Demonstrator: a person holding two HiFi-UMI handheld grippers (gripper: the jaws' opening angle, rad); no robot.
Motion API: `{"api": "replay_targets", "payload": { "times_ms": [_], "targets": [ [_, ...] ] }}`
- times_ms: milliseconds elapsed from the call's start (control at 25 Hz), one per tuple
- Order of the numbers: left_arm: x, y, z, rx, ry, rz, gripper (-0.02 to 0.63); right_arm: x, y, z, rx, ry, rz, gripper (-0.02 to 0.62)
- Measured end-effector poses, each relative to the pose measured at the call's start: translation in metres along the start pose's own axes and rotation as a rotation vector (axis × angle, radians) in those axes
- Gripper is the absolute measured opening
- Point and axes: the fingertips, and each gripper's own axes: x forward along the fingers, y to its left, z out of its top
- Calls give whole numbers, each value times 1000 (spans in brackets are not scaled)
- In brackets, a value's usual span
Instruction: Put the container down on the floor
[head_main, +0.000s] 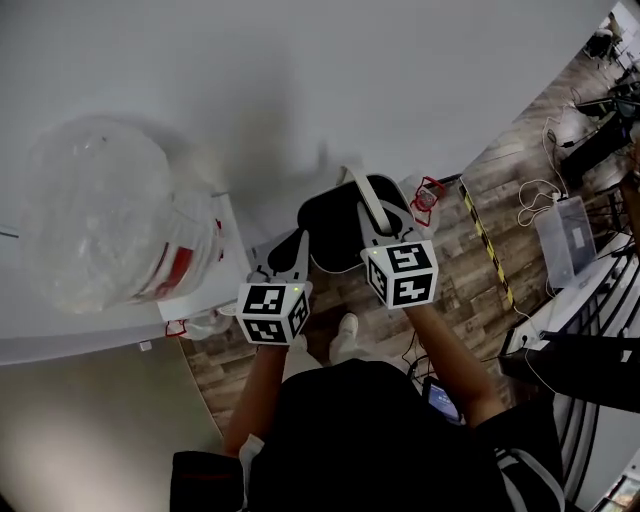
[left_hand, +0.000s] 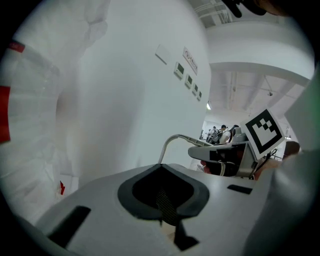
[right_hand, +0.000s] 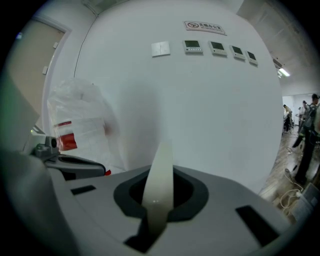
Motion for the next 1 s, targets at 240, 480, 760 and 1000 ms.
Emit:
{"api": "replay_targets", "payload": {
  "times_ms": [240,480,760,1000],
  "targets": [
    [13,-5,-7,-13,17,39,15,11,-9,-12,4,28,40,32],
    [22,-3,-16,-27,35,77,15,20,-16,-18,14,43,60,32],
    [41,5,-33,-58,80,73,15,37,-19,-35,29,91,49,32],
    [58,15,-54,-74,131,55,15,50,-17,-57,28,148,49,32]
  ]
}}
